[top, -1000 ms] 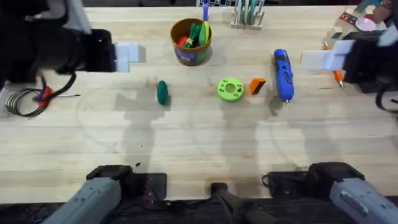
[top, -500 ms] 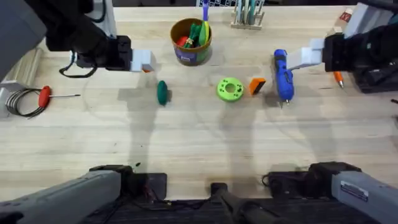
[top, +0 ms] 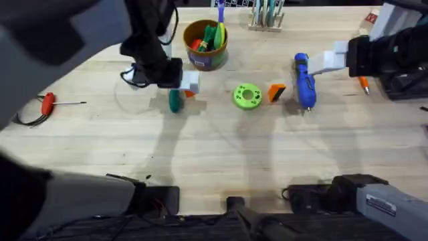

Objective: Pick up the gripper from the table and insert it into the empty holder that is missing its gripper. Then pick up a screw, insert it into the mounting hole, and use the screwdriver to tighten it. Finally, clean up the table by picking up the vegetable and placing it into the bucket.

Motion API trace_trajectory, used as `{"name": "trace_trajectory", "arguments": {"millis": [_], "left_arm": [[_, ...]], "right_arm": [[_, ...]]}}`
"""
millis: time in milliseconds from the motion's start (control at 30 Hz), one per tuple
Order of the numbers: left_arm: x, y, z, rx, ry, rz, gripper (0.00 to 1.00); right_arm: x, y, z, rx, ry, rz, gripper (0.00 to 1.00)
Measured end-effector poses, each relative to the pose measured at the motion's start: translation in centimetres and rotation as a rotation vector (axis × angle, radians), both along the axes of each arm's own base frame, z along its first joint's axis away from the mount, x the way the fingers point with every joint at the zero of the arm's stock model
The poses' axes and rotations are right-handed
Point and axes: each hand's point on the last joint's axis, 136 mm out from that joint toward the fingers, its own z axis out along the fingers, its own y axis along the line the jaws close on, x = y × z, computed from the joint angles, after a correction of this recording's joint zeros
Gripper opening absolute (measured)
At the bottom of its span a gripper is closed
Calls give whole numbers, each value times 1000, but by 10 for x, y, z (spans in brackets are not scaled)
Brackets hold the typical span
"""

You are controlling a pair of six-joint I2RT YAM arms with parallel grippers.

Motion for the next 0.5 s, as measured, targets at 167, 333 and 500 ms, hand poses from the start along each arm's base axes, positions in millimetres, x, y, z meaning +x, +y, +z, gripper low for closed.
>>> {"name": "trace_trajectory", "arguments": {"millis": [167,333,500], "left_arm": [[13,2,-22,-5,25,59,985],[13,9,-40,-25,33,84,985],[12,20,-50,-18,56,91,986]], "right_arm": [[0,0,0,0,-1,0,986],[0,0,0,0,-1,0,987],[0,0,0,0,-1,0,986]]}}
